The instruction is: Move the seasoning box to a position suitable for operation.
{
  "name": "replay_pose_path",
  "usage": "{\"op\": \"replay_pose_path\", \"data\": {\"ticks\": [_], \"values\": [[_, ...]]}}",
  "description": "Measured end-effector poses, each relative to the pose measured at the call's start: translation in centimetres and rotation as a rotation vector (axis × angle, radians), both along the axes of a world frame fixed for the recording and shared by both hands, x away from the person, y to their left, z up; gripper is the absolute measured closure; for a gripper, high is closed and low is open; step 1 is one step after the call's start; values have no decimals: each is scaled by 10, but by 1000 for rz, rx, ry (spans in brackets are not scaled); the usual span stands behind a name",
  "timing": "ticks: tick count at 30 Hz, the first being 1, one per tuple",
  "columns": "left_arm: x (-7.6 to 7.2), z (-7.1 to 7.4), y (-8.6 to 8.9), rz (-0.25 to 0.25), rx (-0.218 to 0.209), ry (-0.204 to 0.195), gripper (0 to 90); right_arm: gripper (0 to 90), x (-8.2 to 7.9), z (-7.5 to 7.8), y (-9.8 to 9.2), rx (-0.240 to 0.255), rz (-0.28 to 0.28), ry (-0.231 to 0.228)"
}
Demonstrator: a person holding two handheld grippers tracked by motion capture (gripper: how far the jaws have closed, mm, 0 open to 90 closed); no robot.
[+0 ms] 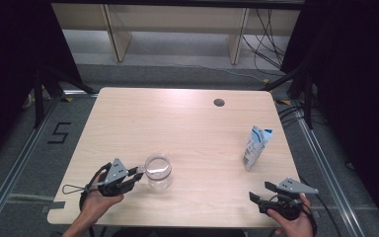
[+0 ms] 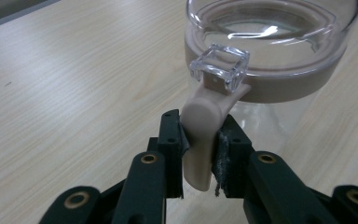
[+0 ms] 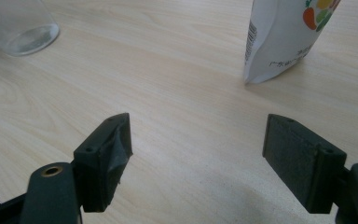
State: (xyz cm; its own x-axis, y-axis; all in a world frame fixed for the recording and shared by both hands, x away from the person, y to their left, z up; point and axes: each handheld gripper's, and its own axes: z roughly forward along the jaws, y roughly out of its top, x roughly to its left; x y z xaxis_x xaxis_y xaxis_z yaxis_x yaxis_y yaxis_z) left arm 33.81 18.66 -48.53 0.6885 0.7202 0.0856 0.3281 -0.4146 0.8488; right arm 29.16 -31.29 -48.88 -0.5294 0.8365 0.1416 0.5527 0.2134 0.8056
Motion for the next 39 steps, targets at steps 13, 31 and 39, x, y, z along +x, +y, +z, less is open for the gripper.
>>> {"op": "replay_pose_path", "data": {"ticks": [13, 31, 39], "values": [[13, 1, -30, -30, 4, 10, 747, 249, -2, 1, 2, 18, -14, 27], [26, 3, -61, -59, -6, 7, 747, 250, 1, 0, 1, -7, 0, -4], [29, 1, -72, -61, -3, 11, 747, 250, -1, 0, 2, 17, -16, 34]]}}
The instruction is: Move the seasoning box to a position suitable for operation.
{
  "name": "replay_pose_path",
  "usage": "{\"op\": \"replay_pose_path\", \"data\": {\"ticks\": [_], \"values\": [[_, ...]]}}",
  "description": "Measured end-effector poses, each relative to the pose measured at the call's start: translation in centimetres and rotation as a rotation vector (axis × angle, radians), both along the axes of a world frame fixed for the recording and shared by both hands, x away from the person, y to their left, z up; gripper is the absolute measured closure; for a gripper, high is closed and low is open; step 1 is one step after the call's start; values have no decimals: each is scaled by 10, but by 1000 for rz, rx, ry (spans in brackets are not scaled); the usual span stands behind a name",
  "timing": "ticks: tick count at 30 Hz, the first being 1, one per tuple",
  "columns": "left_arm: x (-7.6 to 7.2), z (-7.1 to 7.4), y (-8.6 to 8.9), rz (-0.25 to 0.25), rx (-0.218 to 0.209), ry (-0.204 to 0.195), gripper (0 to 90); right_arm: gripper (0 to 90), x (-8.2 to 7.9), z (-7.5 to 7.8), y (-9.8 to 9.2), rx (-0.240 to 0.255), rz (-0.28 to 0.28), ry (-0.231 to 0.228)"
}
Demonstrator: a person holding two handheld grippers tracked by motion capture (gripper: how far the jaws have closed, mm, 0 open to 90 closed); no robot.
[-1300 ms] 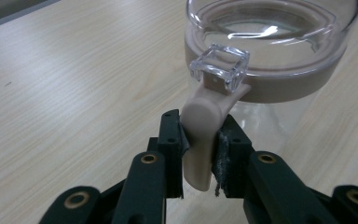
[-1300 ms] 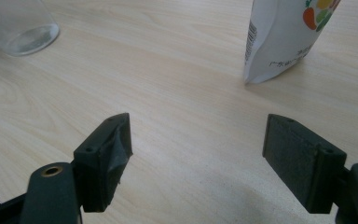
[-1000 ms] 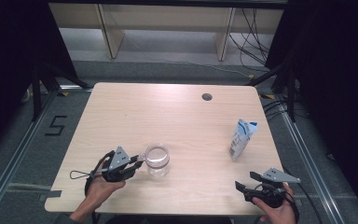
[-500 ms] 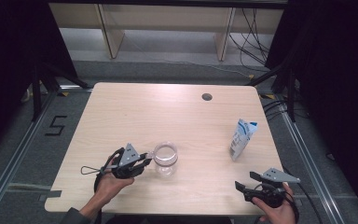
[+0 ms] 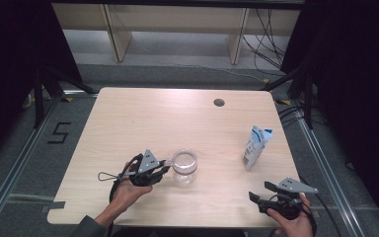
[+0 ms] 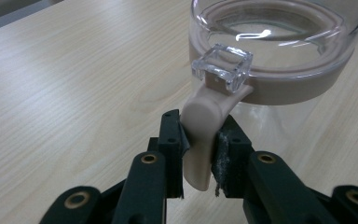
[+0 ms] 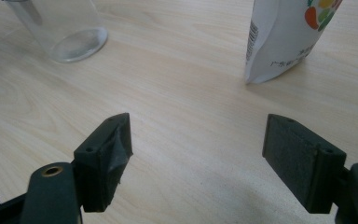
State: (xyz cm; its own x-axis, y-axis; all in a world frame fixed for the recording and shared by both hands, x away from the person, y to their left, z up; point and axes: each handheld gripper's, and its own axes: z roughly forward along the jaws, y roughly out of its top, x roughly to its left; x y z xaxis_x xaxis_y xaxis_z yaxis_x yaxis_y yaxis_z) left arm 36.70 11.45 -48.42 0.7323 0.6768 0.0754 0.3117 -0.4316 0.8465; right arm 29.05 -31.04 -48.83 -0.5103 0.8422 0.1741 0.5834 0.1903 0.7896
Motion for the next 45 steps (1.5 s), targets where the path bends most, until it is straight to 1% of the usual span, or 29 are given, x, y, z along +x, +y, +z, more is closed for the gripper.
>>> {"op": "replay_pose_path", "data": {"ticks": [5, 6, 9, 11, 12, 13, 14, 15, 17, 20, 22, 23, 24, 25, 26, 27, 28, 29, 30, 31, 34, 38, 39, 40, 41, 42, 43, 44, 45], "values": [[2, -1, -2, -5, 4, -3, 748, 250, 0, 0, 0, -6, 2, -7], [3, -1, -2, -1, 1, 0, 748, 250, 2, -1, -2, -23, 14, -33], [5, 0, -1, -17, 17, -4, 749, 250, 2, 0, -2, -21, 13, -31], [6, 0, -2, -5, 21, -7, 750, 250, 2, -1, -1, -14, 15, -25], [8, -1, -4, 1, 5, -11, 751, 250, 2, -1, -1, -15, 16, -21], [8, -1, -4, 1, 5, -11, 751, 250, 2, -1, -1, -15, 16, -21], [9, 0, -4, -9, 27, -15, 751, 250, 2, -1, -1, -11, 18, -21], [10, -1, -5, 2, 12, -11, 752, 250, 2, 0, -1, -17, 12, -25], [10, -1, -6, 7, 10, -8, 753, 250, 2, -1, -1, -10, 17, -22], [12, -1, -5, 0, 26, -13, 755, 250, 3, -1, -2, -14, 18, -26], [13, -2, -6, 15, 7, -14, 756, 250, 1, -1, -1, -6, 7, -12], [14, -1, -6, 14, 20, -14, 756, 250, 1, -1, -1, -6, 7, -12], [14, -1, -7, 14, 14, -12, 756, 250, 1, -1, 0, -6, 6, -6], [15, -2, -8, 11, 3, -14, 756, 250, 1, -1, 0, -6, 6, -6], [14, -2, -9, 14, 11, -13, 756, 250, 3, -1, -2, -26, 16, -31], [15, -2, -9, 11, 14, -19, 756, 250, 3, -1, -2, -26, 16, -31], [15, -1, -10, 11, 19, -14, 756, 250, 2, -1, -1, -10, 15, -16], [15, -1, -10, 12, 19, -14, 756, 250, 2, -1, -1, -10, 15, -16], [15, -1, -10, 12, 19, -14, 756, 250, 2, -1, -1, -10, 15, -16], [15, -1, -10, 14, 18, -13, 756, 250, 3, -1, -2, -24, 16, -30], [15, -2, -10, 19, 17, -12, 757, 250, 3, -1, -2, -23, 16, -30], [15, -2, -10, 16, 7, -8, 753, 250, 2, -1, -1, -11, 11, -13], [15, -2, -10, 12, -8, -8, 753, 250, 2, -1, -1, -11, 11, -13], [14, -2, -9, 14, -25, 5, 734, 250, 3, -1, -2, -22, 17, -30], [14, -1, -8, 21, -27, 3, 704, 250, 3, -1, -2, -23, 18, -30], [13, -1, -7, 19, -30, -4, 704, 250, 3, -1, -2, -23, 18, -30], [12, 0, -6, 1, -13, -8, 655, 250, 3, -1, -2, -24, 19, -29], [10, 1, -5, 0, -20, -9, 594, 250, 2, -1, -1, -20, 20, -22], [9, 3, -2, -9, -7, -6, 554, 250, 2, -1, -2, -26, 24, -33]]}}
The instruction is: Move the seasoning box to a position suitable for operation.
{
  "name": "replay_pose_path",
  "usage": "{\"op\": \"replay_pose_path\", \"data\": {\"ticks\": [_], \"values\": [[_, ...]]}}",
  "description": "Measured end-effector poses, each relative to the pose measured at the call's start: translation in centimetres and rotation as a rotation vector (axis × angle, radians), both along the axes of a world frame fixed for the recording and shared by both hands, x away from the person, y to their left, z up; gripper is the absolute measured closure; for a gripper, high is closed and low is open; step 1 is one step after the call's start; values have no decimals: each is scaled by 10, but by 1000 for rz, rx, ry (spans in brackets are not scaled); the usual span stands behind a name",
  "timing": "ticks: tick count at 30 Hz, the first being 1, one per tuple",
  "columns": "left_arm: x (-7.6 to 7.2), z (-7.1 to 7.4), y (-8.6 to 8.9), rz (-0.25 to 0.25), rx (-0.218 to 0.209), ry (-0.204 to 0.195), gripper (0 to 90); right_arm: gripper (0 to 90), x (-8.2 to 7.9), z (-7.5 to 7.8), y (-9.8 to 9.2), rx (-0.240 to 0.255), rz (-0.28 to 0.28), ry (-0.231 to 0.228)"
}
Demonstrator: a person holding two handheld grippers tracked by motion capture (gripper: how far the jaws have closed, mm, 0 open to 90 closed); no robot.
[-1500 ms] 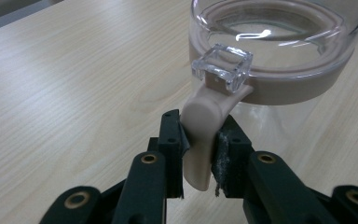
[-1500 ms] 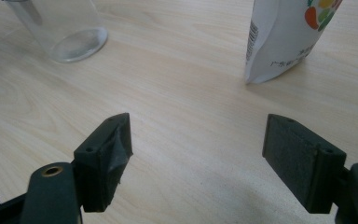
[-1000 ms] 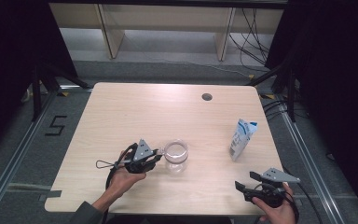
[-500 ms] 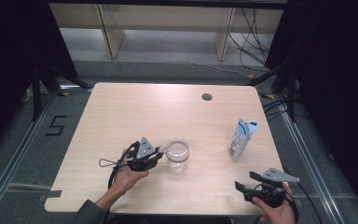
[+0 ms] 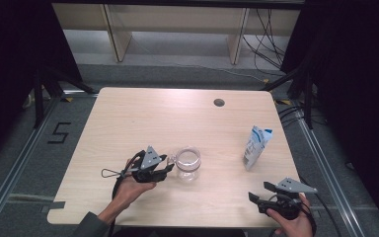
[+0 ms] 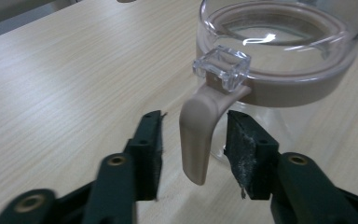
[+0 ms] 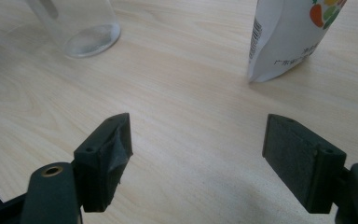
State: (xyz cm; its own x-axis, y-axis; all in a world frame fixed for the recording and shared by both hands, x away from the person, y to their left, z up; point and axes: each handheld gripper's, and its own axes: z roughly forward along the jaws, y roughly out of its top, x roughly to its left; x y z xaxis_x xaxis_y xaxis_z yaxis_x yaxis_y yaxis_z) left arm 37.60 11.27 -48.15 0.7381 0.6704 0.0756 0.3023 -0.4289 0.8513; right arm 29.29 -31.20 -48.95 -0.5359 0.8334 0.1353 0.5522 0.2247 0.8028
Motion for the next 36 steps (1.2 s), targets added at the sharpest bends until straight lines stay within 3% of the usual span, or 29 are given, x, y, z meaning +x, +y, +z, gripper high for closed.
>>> {"op": "replay_pose_path", "data": {"ticks": [3, 13, 18, 20, 23, 27, 29, 31, 32, 33, 34, 36], "values": [[-7, 2, 6, 1, -18, -11, 542, 250, 0, 0, 0, -4, -2, 0], [-13, 13, 27, 42, -141, 35, 424, 288, -1, 0, 2, 15, 16, 25], [-14, 21, 30, 54, -181, 43, 406, 303, 0, 0, 1, 4, 25, -7], [-14, 24, 30, 56, -204, 37, 416, 303, -3, 1, 4, 28, 10, 39], [-13, 28, 28, 51, -219, 29, 485, 304, -1, 0, 4, 19, 28, 14], [-10, 30, 25, 34, -219, 16, 654, 314, 0, -1, 4, 13, 29, 5], [-9, 31, 22, 36, -218, 9, 750, 323, -2, 0, 7, 32, 17, 26], [-8, 33, 19, 24, -215, 4, 772, 331, -1, 0, 7, 30, 20, 26], [-8, 34, 17, 24, -217, 1, 792, 337, 1, 0, 5, 0, 34, -16], [-7, 35, 15, 21, -213, -2, 823, 345, 1, -1, 6, 4, 40, -12], [-5, 36, 13, 20, -206, -12, 835, 348, -1, 0, 9, 24, 26, 23], [-4, 37, 11, 18, -214, -8, 846, 348, -2, 1, 9, 31, 27, 25]]}}
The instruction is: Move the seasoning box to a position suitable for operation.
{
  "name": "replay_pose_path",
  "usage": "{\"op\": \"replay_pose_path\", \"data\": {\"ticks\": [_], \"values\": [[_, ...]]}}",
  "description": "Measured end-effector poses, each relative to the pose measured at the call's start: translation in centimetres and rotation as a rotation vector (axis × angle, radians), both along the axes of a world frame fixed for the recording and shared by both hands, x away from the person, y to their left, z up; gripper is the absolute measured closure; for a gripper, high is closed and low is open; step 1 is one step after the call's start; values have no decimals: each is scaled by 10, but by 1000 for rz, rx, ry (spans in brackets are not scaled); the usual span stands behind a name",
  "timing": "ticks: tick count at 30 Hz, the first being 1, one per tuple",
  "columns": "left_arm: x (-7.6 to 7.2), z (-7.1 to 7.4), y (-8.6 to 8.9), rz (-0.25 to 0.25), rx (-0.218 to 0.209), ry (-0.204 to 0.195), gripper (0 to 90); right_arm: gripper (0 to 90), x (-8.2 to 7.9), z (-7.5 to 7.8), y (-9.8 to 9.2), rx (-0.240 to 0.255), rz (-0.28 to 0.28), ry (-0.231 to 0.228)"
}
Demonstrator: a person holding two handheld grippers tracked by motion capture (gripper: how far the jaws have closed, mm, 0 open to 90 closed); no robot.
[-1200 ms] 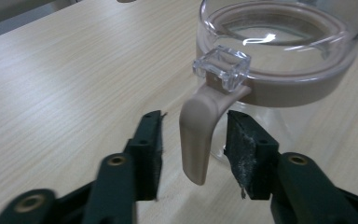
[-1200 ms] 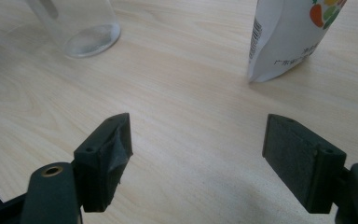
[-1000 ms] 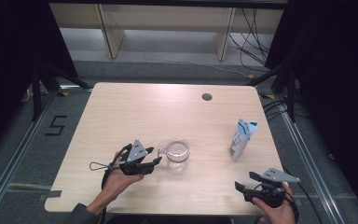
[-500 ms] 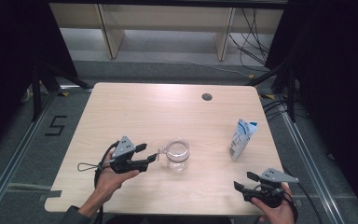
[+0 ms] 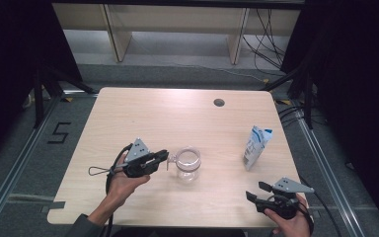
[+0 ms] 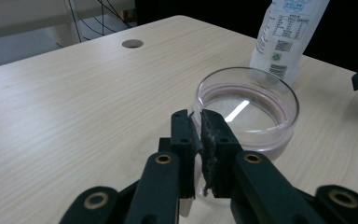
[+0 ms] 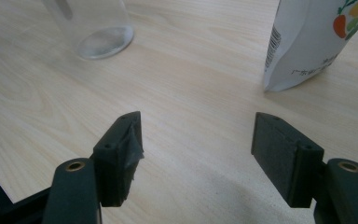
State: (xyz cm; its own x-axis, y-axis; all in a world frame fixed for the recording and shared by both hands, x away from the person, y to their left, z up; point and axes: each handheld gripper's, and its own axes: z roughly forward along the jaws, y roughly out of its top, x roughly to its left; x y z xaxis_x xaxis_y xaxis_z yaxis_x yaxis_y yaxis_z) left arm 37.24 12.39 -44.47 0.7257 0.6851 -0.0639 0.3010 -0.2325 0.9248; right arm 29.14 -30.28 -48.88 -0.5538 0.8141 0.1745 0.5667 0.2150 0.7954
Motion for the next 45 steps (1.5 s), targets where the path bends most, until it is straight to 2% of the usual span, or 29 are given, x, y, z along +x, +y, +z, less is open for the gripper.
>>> {"op": "replay_pose_path", "data": {"ticks": [1, 3, 4, 8, 9, 10, 11, 13, 15, 16, 17, 19, 20, 21, 23, 24, 25, 26, 29, 33, 36, 37, 41, 42, 43, 45], "values": [[1, 0, -1, -4, 6, -2, 856, 348, 2, -1, -2, -12, 16, -28], [2, 1, -4, -8, 15, -8, 859, 348, 2, -1, -2, -13, 17, -29], [2, 0, -5, -11, 9, -5, 865, 348, 0, 0, 0, 0, -4, 0], [5, -1, -9, -16, 17, 2, 891, 348, -1, 0, 1, 6, -9, 9], [6, -1, -9, -19, 24, 2, 892, 347, 3, -1, -2, -18, 18, -44], [6, -2, -10, -18, 22, 7, 892, 347, 2, 0, 0, -6, 8, -28], [8, -4, -10, -30, 30, 0, 892, 347, 3, 0, -1, -21, 15, -47], [8, -4, -10, -29, 25, 0, 892, 347, 3, 0, -1, -30, 19, -48], [8, -4, -10, -24, 30, 3, 892, 348, 1, 0, 1, -9, 12, -6], [8, -4, -10, -24, 30, 3, 892, 349, 1, 0, 2, -7, 8, 0], [8, -3, -10, -25, 33, 3, 892, 366, 2, 0, 3, -7, 21, -16], [8, -4, -10, -26, 32, 3, 892, 372, 1, 1, 4, -3, 19, -7], [8, -4, -10, -22, 25, 10, 892, 381, 4, 0, 5, -6, 33, -46], [8, -4, -10, -25, 29, 4, 892, 381, 4, 0, 5, -6, 33, -46], [8, -4, -10, -24, 32, -1, 892, 395, 3, 1, 10, 17, 31, -13], [8, -4, -10, -25, 31, -2, 892, 407, 5, 0, 11, 17, 45, -32], [8, -4, -10, -23, 30, -2, 892, 419, 4, 1, 13, 20, 37, -5], [8, -4, -10, -24, 30, -2, 892, 431, 8, 1, 13, -5, 74, -55], [8, -4, -10, -24, 29, -2, 892, 480, 8, 5, 23, 11, 80, -49], [7, -5, -10, -22, 29, -4, 892, 518, 14, 6, 30, 2, 106, -93], [7, -5, -10, -22, 29, -4, 892, 533, 16, 7, 40, 11, 112, -70], [7, -5, -10, -22, 28, -4, 892, 548, 20, 8, 45, -13, 136, -93], [7, -5, -10, -21, 28, -4, 892, 566, 23, 9, 52, -6, 146, -106], [7, -5, -10, -20, 27, -5, 892, 573, 21, 10, 55, -3, 133, -82], [7, -5, -10, -20, 27, -5, 892, 581, 25, 10, 57, -7, 152, -108], [7, -5, -10, -22, 28, -6, 892, 600, 27, 11, 61, -11, 163, -121]]}}
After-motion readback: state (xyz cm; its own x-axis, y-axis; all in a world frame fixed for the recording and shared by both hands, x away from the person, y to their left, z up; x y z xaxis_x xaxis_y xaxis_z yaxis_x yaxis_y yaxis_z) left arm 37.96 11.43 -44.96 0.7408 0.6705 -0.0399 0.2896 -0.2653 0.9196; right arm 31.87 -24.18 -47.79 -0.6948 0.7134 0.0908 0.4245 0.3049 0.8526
